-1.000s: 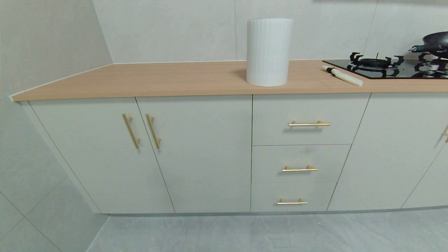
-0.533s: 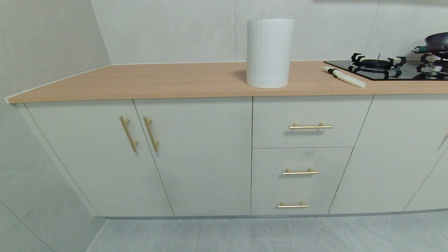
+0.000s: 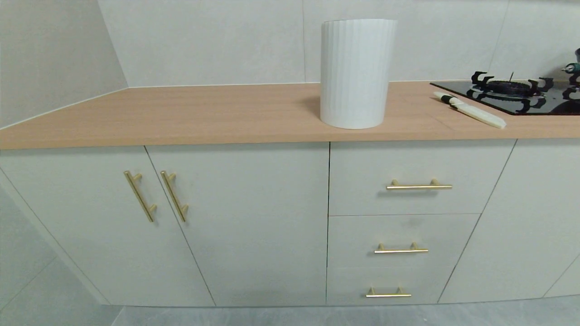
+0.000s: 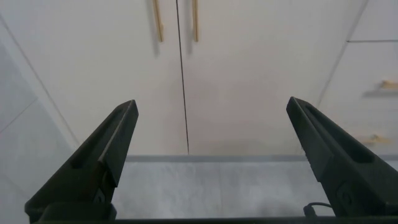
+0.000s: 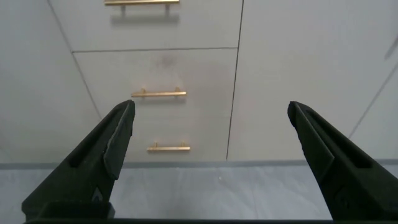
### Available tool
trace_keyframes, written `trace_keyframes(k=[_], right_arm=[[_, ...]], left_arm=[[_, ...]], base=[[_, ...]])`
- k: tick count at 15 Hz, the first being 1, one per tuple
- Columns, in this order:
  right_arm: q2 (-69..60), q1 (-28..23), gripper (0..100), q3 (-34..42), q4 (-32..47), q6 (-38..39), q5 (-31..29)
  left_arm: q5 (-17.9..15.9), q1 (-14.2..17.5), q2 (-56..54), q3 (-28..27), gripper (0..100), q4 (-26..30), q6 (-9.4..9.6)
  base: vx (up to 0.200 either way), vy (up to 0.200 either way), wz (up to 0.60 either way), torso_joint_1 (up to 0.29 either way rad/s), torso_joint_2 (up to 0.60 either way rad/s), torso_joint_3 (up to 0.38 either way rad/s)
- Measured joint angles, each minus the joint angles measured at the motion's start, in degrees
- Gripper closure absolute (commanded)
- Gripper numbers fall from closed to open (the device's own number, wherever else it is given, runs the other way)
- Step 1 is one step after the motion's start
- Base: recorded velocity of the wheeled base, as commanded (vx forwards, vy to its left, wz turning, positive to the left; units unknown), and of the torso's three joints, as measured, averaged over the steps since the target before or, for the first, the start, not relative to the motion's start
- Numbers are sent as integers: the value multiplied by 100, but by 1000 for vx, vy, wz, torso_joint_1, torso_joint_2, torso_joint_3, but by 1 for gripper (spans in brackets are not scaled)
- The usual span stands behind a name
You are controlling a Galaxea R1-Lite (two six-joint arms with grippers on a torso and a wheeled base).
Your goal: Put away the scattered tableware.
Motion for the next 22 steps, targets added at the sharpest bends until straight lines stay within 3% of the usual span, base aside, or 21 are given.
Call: trace_keyframes(k=[10,22], right_arm=[[5,0,0,0,0,2,0],[5,2,0,0,0,0,0]], left_arm=[[-1,1,0,0,0,-4,4],[0,4,0,2,0,0,0]], base=[[200,0,0,3,4,2],[0,0,-50,0,0,0]])
